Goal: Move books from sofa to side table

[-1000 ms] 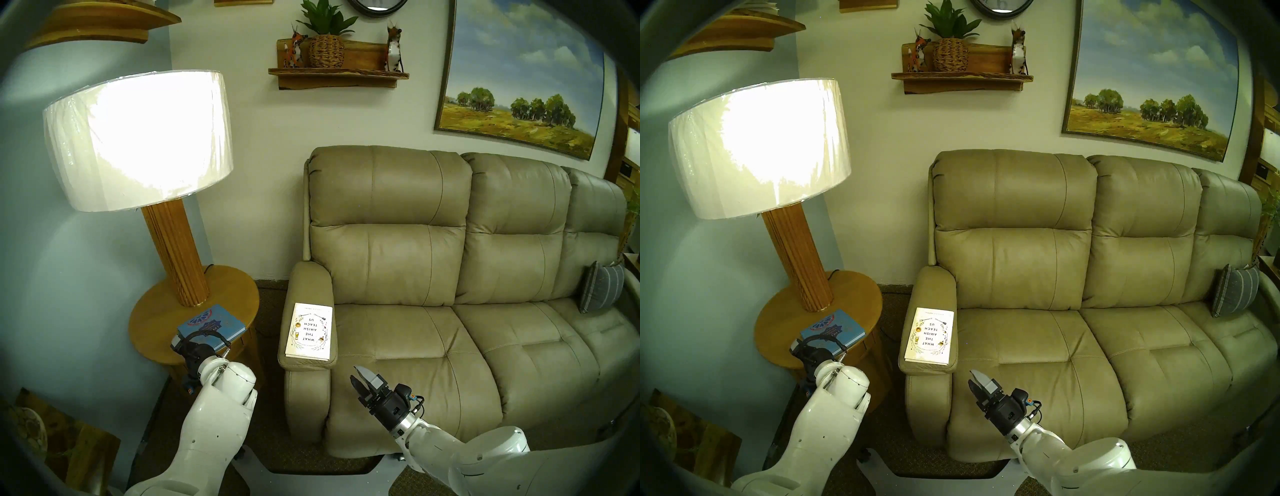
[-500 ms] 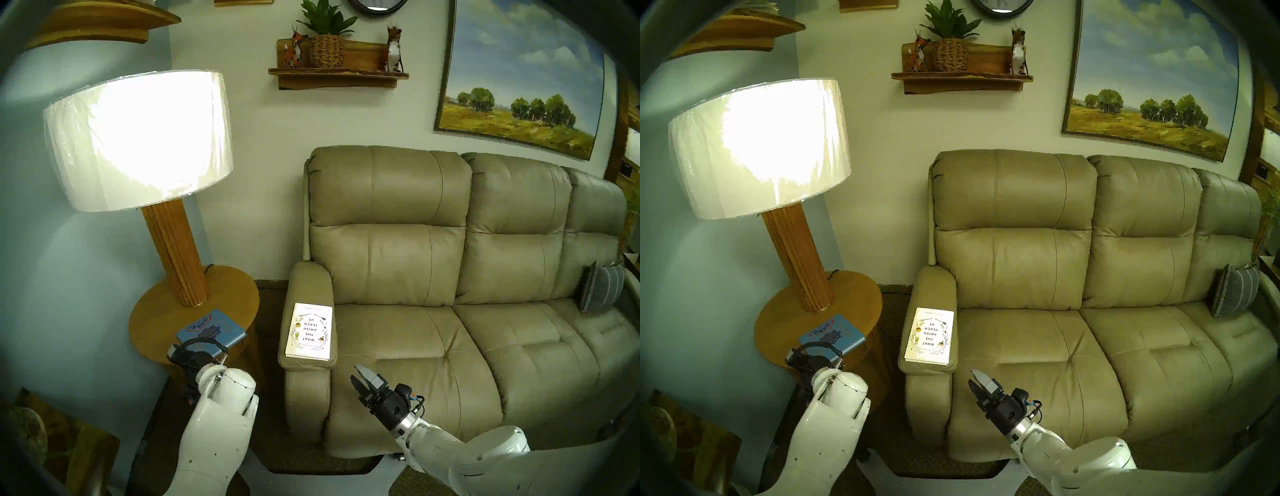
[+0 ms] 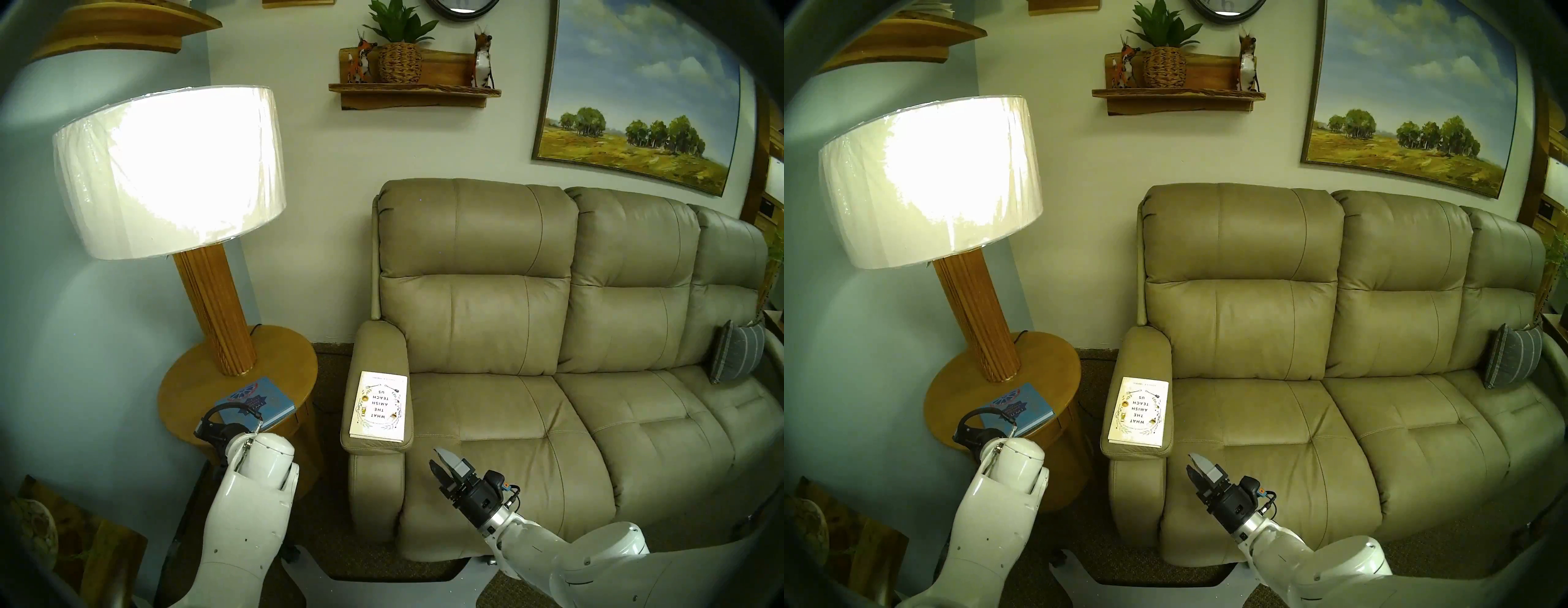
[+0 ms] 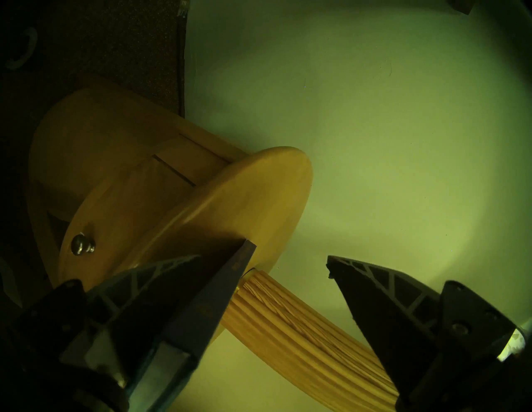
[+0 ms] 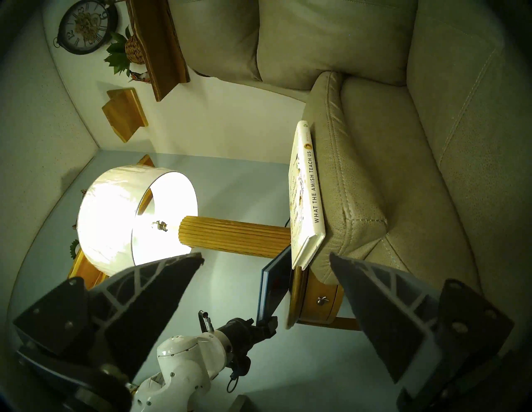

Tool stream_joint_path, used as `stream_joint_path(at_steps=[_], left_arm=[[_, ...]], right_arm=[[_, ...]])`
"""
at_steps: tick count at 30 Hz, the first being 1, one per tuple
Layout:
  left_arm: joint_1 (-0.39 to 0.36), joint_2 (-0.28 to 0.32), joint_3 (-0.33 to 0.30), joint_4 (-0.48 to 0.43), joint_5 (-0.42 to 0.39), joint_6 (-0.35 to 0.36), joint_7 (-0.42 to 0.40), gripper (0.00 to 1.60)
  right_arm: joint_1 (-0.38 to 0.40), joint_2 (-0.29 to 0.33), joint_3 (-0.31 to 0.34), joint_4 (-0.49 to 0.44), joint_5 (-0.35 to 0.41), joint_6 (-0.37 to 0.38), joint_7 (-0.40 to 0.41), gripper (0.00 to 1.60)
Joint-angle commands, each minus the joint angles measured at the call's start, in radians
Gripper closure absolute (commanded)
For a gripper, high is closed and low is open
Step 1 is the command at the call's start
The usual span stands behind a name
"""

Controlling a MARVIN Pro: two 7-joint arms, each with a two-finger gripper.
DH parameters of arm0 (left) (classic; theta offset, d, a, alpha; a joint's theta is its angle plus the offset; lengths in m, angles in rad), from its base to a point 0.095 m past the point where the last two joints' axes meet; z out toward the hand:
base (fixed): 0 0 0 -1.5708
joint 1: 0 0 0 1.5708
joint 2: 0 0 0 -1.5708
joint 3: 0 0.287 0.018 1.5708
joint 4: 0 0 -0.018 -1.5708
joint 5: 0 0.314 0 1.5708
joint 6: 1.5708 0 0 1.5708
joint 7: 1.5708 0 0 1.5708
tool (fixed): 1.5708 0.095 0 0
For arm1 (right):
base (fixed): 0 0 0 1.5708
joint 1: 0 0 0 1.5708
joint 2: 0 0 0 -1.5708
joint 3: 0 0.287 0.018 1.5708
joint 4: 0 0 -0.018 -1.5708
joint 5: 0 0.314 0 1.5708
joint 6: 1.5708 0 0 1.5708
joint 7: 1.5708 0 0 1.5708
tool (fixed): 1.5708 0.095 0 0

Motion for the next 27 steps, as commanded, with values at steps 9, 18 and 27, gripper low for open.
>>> stream_joint_path(at_steps=[9, 18, 27], left_arm=[[0.133, -0.048, 0.068, -0.117, 0.004, -0.053, 0.002, 0.00], [0.138, -0.039, 0.045, -0.080, 0.000, -0.048, 0.012, 0.00], [0.199, -0.029, 0.068, -0.173, 0.030, 0.000, -0.009, 0.00]], right_arm=[[-0.001, 0.000, -0.010, -0.003, 0.019, -0.001, 0.012, 0.00], [-0.010, 0.003, -0.022, -0.003, 0.034, 0.001, 0.012, 0.00], [-0.011, 0.008, -0.028, -0.003, 0.048, -0.010, 0.012, 0.00]])
